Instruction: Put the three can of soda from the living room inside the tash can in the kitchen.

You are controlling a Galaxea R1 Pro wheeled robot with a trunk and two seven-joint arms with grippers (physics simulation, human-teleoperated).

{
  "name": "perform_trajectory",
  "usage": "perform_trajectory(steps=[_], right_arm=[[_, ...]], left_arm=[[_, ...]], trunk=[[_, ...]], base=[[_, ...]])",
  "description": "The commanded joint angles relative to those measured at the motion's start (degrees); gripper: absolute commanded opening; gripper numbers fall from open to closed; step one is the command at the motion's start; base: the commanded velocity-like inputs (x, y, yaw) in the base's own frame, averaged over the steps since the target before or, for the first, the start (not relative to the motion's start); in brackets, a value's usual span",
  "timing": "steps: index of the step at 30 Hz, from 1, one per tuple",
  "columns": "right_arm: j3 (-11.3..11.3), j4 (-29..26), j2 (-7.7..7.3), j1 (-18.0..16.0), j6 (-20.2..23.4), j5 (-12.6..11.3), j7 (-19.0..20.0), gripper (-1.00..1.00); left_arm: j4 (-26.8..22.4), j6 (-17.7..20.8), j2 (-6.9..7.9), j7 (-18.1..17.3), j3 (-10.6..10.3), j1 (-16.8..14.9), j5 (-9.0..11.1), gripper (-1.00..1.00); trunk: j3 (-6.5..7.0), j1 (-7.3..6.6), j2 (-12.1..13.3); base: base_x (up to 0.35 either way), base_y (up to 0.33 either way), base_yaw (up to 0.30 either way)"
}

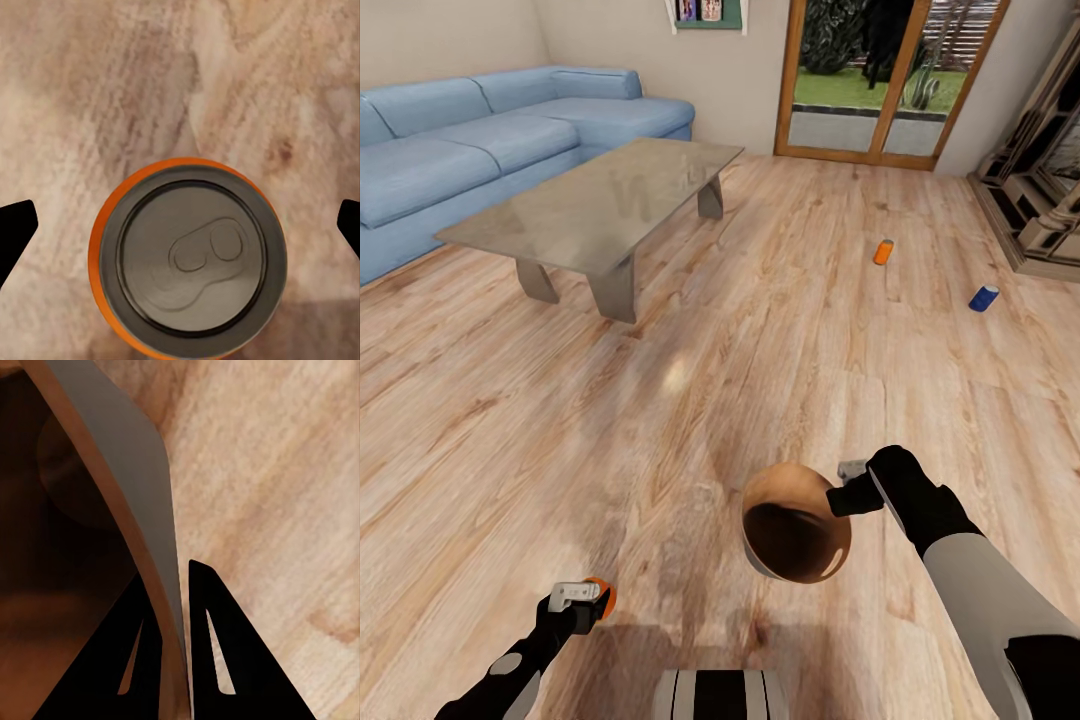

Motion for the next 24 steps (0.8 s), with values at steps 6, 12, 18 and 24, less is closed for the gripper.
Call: perform_trajectory(steps=[6,12,18,24], right_arm=[[0.0,0.0,0.02,0.0,0.4,-1.6,0.3,-1.00],[0.0,0.0,0.02,0.0,0.4,-1.6,0.3,-1.00],[0.0,0.0,0.02,0.0,0.4,-1.6,0.3,-1.00],[0.0,0.0,-0.05,0.0,0.4,-1.6,0.3,-1.00]], left_arm=[[0.0,0.0,0.00,0.0,0.0,0.0,0.0,1.00],[0.0,0.1,-0.02,0.0,0.0,0.0,0.0,1.00],[0.0,0.1,0.00,0.0,0.0,0.0,0.0,1.00],[0.0,0.1,0.00,0.1,0.0,0.0,0.0,1.00]], trunk=[[-0.44,0.05,0.0],[-0.88,0.10,-0.1],[-0.88,0.10,-0.1],[-0.88,0.10,-0.1]], base=[[0.000,0.000,0.000],[0.000,0.000,0.000],[0.000,0.000,0.000],[0.000,0.000,0.000]])
